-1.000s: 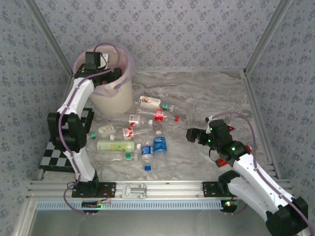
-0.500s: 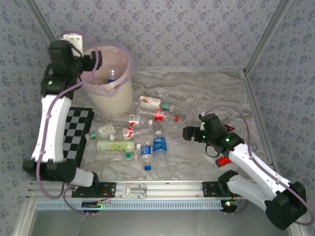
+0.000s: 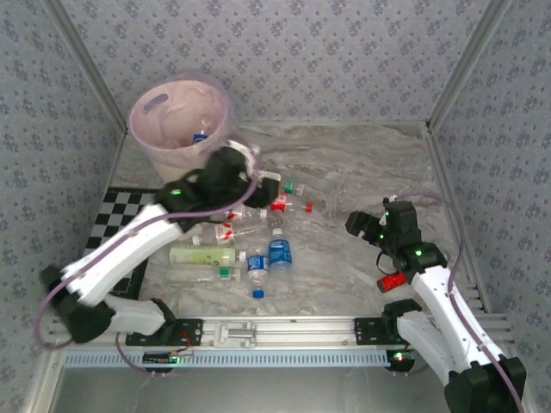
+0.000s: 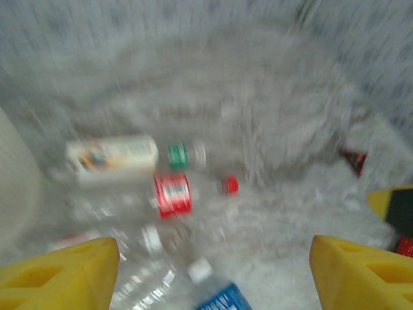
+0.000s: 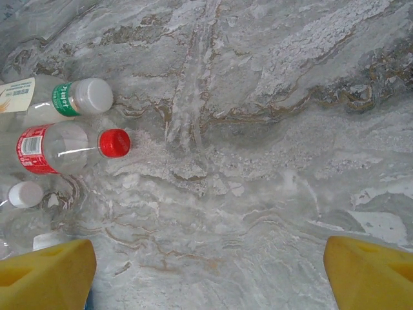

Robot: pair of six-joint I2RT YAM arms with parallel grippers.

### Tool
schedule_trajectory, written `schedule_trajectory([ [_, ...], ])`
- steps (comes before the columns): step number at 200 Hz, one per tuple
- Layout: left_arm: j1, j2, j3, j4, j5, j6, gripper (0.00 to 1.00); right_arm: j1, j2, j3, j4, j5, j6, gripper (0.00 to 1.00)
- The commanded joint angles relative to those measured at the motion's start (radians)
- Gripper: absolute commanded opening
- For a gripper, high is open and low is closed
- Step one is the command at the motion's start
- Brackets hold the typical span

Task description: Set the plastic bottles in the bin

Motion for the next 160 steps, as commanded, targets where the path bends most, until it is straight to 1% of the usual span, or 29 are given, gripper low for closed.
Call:
schedule_trajectory([
  [1,-0.075,0.036,-0.122,-0.029,0.042,-0.300,0.78,-0.006,-0.002,-0.028,0.019,-0.009,0.042,0.93],
  [18,-0.126,0.079,-0.211,0.063,0.071,-0.425,0.82,-0.006,0.008,-0.037,0.036,-0.013,0.050,0.92],
  [36,-0.171,0.160,-0.212,0.061,0.043,-0.457,0.83,-0.010,0.039,-0.025,0.039,-0.017,0.037,0.93],
  [53,-0.176,0.231,-0.194,0.059,0.037,-0.471,0.83,-0.010,0.064,-0.014,0.042,-0.028,0.028,0.93],
  [68,-0.177,0.277,-0.189,0.079,0.060,-0.481,0.83,-0.010,0.070,-0.013,0.044,-0.037,0.029,0.94],
  [84,-0.180,0.316,-0.190,0.090,0.073,-0.493,0.82,-0.011,0.058,-0.020,0.036,-0.031,0.027,0.94],
  [120,-0.186,0.380,-0.189,0.118,0.061,-0.481,0.83,-0.028,0.017,-0.046,0.018,-0.015,0.015,0.94],
  [143,-0.200,0.426,-0.153,0.125,0.056,-0.468,0.79,-0.038,0.003,-0.057,0.010,-0.029,0.017,0.94],
  [160,-0.202,0.456,-0.128,0.130,0.064,-0.468,0.73,-0.046,-0.006,-0.059,0.006,-0.032,0.016,0.94],
])
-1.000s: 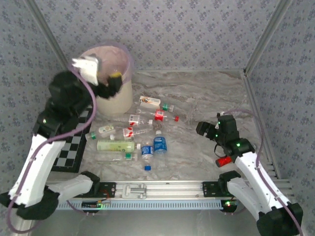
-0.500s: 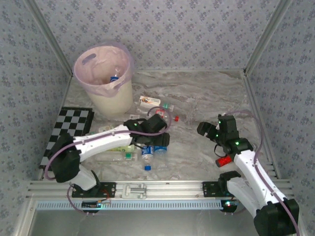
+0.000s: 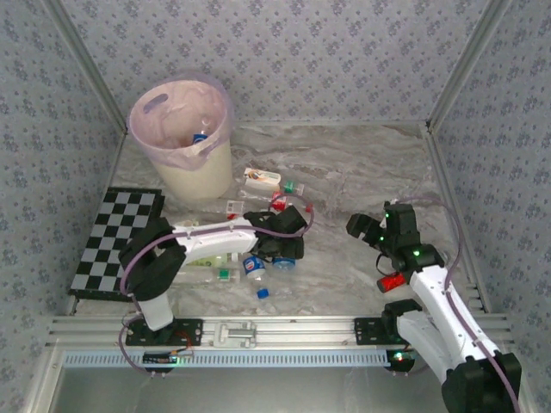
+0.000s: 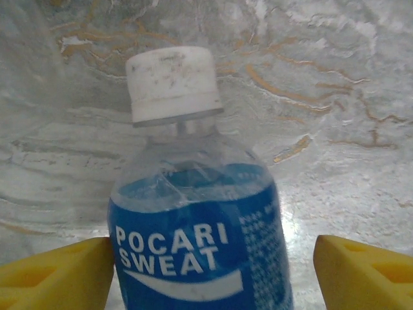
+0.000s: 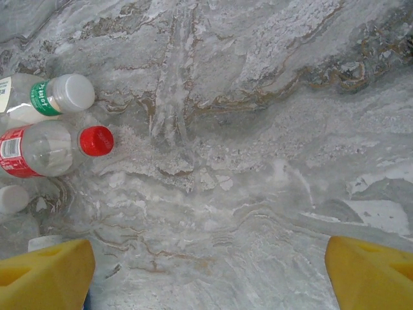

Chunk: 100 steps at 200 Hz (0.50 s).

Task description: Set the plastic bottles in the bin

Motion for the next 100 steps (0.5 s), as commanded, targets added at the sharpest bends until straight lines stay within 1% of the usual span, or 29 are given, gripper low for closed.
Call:
schedule_trajectory([
  [1,-0.015,0.036,0.057,0.022,0.008,-0.001,0.72,-0.013,-0.018,-0.009,-0.026,-0.009,-0.009,0.94],
  [32,-0.018,0.025,0.103,0.003,0.000,0.024,0.62,-0.022,-0.039,-0.005,-0.042,-0.014,-0.011,0.94],
  [54,-0.016,-0.010,0.160,-0.041,-0.020,0.077,0.55,-0.027,-0.047,-0.008,-0.045,-0.014,-0.012,0.94],
  [65,-0.011,-0.024,0.203,-0.067,-0.025,0.124,0.54,-0.030,-0.046,-0.008,-0.043,-0.016,-0.013,0.94],
  [81,0.024,-0.041,0.308,-0.136,-0.027,0.219,0.53,-0.031,-0.042,-0.009,-0.031,-0.023,-0.009,0.94],
  [100,0.108,-0.072,0.448,-0.162,0.006,0.334,0.50,-0.032,-0.033,-0.011,-0.013,-0.039,-0.001,0.94],
])
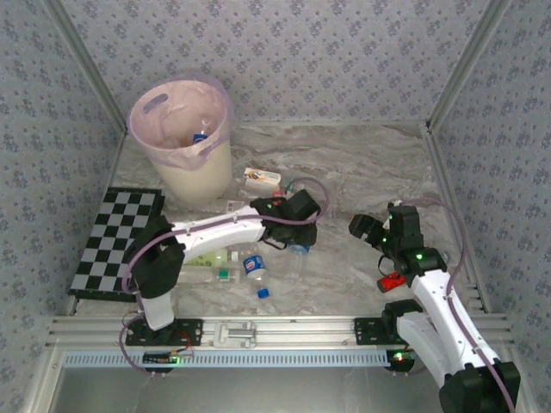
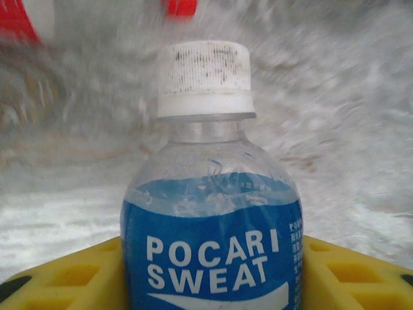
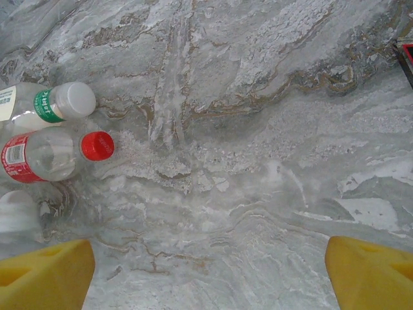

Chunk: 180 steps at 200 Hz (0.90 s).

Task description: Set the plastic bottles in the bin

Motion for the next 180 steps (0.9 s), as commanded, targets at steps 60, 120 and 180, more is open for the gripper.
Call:
schedule_trajectory([
  [60,0.426,-0.186,0.493,-0.036,0.070,0.326,0.36,-0.008,-0.061,0.006,-0.070,-0.026,0.003,0.94],
  [120,0.713,-0.128,0.732,-0.041,-0.039,0.348,0.14,-0.013,-0.127,0.008,-0.140,-0.023,-0.014,0.94],
  [180,0.859,0.066,0.910,-0.202,-0.080,0.394,0.00,-0.022,-0.164,-0.007,-0.173,-0.043,-0.008,0.94],
])
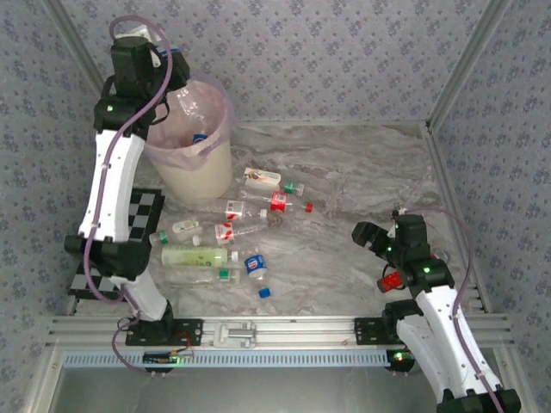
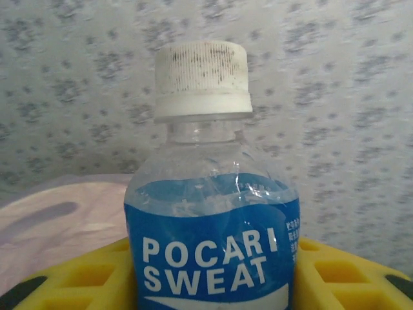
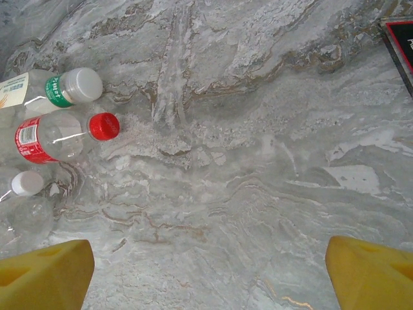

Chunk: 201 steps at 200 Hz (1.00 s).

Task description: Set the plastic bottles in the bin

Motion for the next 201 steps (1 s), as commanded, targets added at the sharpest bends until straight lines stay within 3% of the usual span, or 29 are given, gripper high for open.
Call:
schedule_trajectory([
  [1,0.021,0.098,0.106,-0.126,-0.037,0.054,0.00,-0.008,-0.016,-0.005,-0.032,-0.017,-0.005,0.94],
  [39,0.024,0.198,0.119,-0.230,-0.031,0.121,0.00,-0.010,-0.028,0.000,-0.054,-0.009,-0.013,0.95],
  [100,0.021,0.203,-0.190,-0.121,0.029,0.149,0.00,-0.018,-0.010,-0.020,-0.027,-0.015,-0.015,0.95],
  [168,0.017,0.281,-0.344,-0.023,0.074,0.137,0.26,-0.022,-0.002,-0.039,-0.008,-0.027,-0.009,0.95],
  [201,0.014,0.275,-0.365,-0.013,0.087,0.140,0.53,-0.019,0.000,-0.061,0.026,-0.051,0.009,0.94],
])
